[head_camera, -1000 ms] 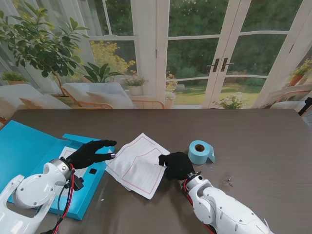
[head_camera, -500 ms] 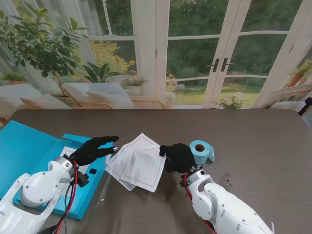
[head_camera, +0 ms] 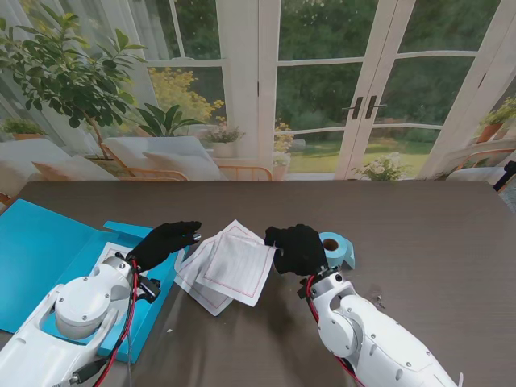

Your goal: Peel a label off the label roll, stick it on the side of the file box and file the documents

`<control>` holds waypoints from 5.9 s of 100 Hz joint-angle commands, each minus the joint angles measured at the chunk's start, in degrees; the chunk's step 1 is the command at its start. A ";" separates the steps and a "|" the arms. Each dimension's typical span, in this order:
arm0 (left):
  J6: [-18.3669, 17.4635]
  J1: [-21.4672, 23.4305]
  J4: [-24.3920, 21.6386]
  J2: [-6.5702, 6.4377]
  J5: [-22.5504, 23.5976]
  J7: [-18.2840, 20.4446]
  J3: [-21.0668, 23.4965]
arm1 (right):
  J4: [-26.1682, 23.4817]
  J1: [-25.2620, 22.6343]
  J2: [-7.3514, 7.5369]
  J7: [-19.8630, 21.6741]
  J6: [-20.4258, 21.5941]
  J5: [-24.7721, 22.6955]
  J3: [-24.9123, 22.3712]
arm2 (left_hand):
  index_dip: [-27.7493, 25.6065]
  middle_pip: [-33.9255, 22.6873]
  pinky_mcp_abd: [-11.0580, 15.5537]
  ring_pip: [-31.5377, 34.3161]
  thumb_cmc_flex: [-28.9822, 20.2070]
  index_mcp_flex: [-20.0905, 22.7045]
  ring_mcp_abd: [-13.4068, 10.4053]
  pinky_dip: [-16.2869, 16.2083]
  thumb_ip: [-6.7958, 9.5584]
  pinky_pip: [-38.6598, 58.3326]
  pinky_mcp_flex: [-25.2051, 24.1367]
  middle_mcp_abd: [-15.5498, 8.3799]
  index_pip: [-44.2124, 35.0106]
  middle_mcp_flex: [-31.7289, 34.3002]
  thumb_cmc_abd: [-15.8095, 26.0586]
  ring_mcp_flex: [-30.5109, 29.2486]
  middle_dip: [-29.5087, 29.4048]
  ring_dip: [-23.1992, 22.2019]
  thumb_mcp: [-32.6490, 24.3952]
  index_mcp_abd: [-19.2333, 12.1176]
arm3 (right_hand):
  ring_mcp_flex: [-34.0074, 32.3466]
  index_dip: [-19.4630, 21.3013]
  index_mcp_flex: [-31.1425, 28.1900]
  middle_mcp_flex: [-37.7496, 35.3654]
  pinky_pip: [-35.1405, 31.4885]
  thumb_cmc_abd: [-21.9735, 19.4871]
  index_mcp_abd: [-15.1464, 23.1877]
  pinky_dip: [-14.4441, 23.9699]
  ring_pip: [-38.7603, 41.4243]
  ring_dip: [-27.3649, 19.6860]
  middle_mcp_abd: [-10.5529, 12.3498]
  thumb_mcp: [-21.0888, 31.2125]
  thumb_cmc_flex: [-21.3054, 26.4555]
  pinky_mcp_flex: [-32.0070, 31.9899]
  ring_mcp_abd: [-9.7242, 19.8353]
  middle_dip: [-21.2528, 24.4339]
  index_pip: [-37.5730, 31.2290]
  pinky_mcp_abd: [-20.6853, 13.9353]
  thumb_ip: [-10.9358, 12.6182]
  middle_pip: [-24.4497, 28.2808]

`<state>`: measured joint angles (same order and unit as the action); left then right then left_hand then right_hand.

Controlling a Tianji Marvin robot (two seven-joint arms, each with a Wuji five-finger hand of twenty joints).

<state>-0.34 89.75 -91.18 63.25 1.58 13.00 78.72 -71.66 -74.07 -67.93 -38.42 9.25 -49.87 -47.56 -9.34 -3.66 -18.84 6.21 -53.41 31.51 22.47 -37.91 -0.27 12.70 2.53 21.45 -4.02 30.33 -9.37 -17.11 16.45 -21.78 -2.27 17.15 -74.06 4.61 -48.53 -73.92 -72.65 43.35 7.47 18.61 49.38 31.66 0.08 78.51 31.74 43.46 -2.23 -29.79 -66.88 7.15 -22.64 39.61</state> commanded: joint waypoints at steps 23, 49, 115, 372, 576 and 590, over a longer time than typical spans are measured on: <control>3.48 -2.17 2.08 0.43 -2.06 3.24 -0.89 | -3.99 -1.20 -0.09 0.24 -0.63 -0.33 -2.27 | -0.36 -0.77 -0.99 3.34 -0.55 -0.36 1.33 -9.54 0.30 4.35 2.29 0.62 0.55 1.75 3.21 -3.51 2.03 -5.38 2.24 0.30 | -1.42 0.20 -2.13 -2.14 -1.99 0.61 3.89 -0.25 1.43 0.86 0.19 5.30 2.25 6.84 2.10 -1.06 -4.16 -2.00 -0.32 0.32; 7.42 -4.85 4.80 1.51 -7.66 2.91 -1.65 | -7.38 -2.99 -0.28 -0.60 -0.31 -0.21 -4.03 | -0.40 -1.76 -2.27 7.54 3.45 -0.37 3.48 -22.24 0.02 8.36 4.85 2.69 0.58 2.97 4.46 -5.31 4.63 -11.62 2.89 1.50 | -1.43 0.31 -1.95 -2.06 -1.95 0.54 3.80 -0.14 1.42 0.74 0.20 5.26 2.27 6.84 2.03 -1.19 -4.28 -1.99 -0.34 0.30; 15.78 -7.45 6.87 3.27 -21.80 5.34 -1.27 | -7.92 -3.64 -0.55 -3.48 3.74 -0.87 -2.81 | -5.48 -2.76 -4.63 8.21 10.40 9.02 7.53 -26.04 -0.37 7.77 7.10 6.78 -4.98 6.88 7.80 -7.76 6.69 -12.40 3.54 7.01 | -1.44 0.54 -1.50 -1.87 -1.71 0.39 3.92 0.06 1.19 0.48 0.35 5.24 2.10 6.50 2.02 -1.32 -4.41 -1.98 -0.42 0.32; 4.80 -6.57 7.58 1.61 -20.67 11.32 -3.14 | -1.69 -1.70 0.69 -3.66 11.57 -3.38 -0.74 | -29.06 -28.11 -7.81 50.99 -8.47 6.41 -1.19 -13.01 -1.45 67.93 21.14 -6.67 -67.89 32.72 -16.28 -34.48 45.34 -28.37 -16.85 4.20 | -1.09 0.93 0.92 0.86 -1.92 -0.18 3.22 1.09 -2.78 -0.96 0.88 5.27 1.52 2.57 1.19 -0.48 -3.72 -1.22 -0.71 0.48; 8.30 3.66 -3.98 0.66 -19.39 10.42 15.64 | -6.87 -3.92 2.67 12.32 -0.36 -1.13 -7.21 | -17.15 -22.15 -9.23 48.12 -13.93 4.72 -2.21 -6.31 -1.97 65.48 26.43 -6.23 -71.18 35.33 -14.68 -40.76 51.69 -30.73 -17.04 6.99 | 25.48 12.63 32.95 40.20 6.74 -1.09 -17.43 1.28 -15.38 -7.99 -4.72 -3.74 -21.08 -21.46 -5.16 6.98 16.22 4.12 11.38 6.00; 10.38 5.10 -4.06 0.44 -16.67 10.23 19.06 | -6.71 -3.80 2.54 12.19 -0.28 -0.77 -6.95 | -17.15 -22.20 -9.32 48.21 -14.18 4.73 -1.95 -6.57 -1.84 65.53 26.13 -6.22 -71.17 35.27 -14.69 -40.53 51.82 -30.83 -16.69 6.97 | 25.48 12.62 31.98 40.01 6.76 -1.76 -16.26 1.31 -15.57 -8.04 -4.67 -3.96 -21.49 -21.43 -5.18 7.07 16.34 4.11 11.30 5.78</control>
<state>9.88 94.13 -95.80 64.32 -15.32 22.89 96.83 -78.15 -77.70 -65.17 -26.91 8.84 -50.74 -54.79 -26.44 -25.80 -27.41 54.16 -63.53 37.86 20.93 -43.25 -0.97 78.46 29.35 17.93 -72.65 64.51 -23.33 -57.78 67.42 -51.87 -18.51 21.92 -48.79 17.97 -16.04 -33.66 -66.71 42.62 -9.59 19.21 33.94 24.12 -3.42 75.58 11.88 43.15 -6.97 -23.79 -51.13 10.49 -11.12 45.83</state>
